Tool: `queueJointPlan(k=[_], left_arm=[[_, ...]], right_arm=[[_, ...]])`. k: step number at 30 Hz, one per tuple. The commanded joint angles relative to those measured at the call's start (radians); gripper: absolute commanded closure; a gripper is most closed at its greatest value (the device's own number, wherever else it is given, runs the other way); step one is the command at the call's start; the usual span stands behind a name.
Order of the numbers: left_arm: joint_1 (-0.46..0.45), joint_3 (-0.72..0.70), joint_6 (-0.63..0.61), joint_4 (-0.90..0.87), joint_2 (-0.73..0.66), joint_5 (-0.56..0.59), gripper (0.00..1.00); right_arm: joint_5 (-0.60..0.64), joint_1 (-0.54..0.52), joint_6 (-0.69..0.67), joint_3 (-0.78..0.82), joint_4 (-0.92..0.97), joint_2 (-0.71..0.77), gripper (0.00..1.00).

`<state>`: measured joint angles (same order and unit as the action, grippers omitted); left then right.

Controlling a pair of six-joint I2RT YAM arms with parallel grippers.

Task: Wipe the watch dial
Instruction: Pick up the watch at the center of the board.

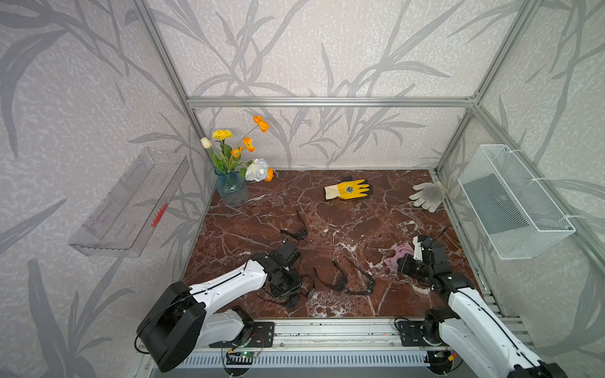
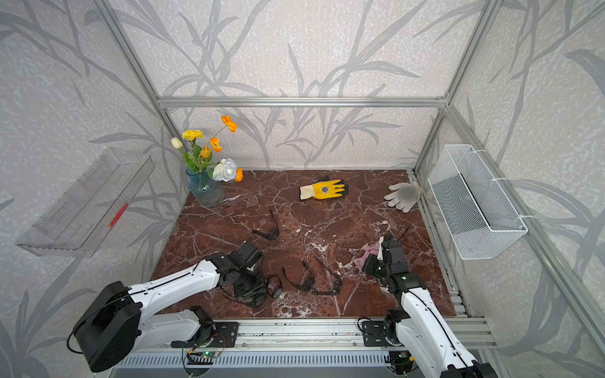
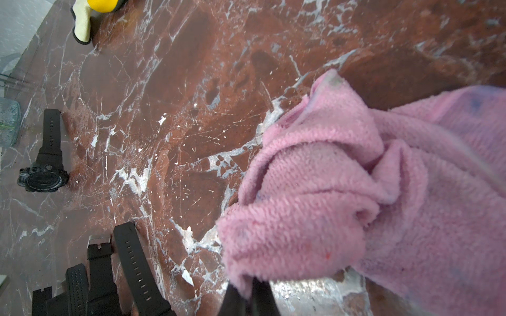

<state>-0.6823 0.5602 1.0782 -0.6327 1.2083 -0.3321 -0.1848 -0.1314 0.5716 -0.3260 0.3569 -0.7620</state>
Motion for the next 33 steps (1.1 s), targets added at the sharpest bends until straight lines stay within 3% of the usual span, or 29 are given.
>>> queueJointPlan(k=[1, 12, 20, 33], left_arm=[[-0.006, 0.02, 0.009, -0.033, -0.033, 0.033, 0.61], [-0.006, -0.001, 0.03, -0.054, -0.079, 0.058, 0.62], [-0.006, -0.011, 0.019, -0.053, -0.055, 0.052, 0.76], [-0.021, -0.025, -0.022, -0.04, 0.017, 0.035, 0.75]], right_arm=[[-0.001, 0.001, -0.004, 0.012, 0.011, 0.012, 1.0], [-0.009, 0.001, 0.001, 0.019, 0.014, 0.018, 1.0], [-0.004, 0.001, 0.005, 0.027, 0.03, 0.045, 1.0], [-0.006, 0.001, 0.01, 0.039, 0.044, 0.07, 1.0]])
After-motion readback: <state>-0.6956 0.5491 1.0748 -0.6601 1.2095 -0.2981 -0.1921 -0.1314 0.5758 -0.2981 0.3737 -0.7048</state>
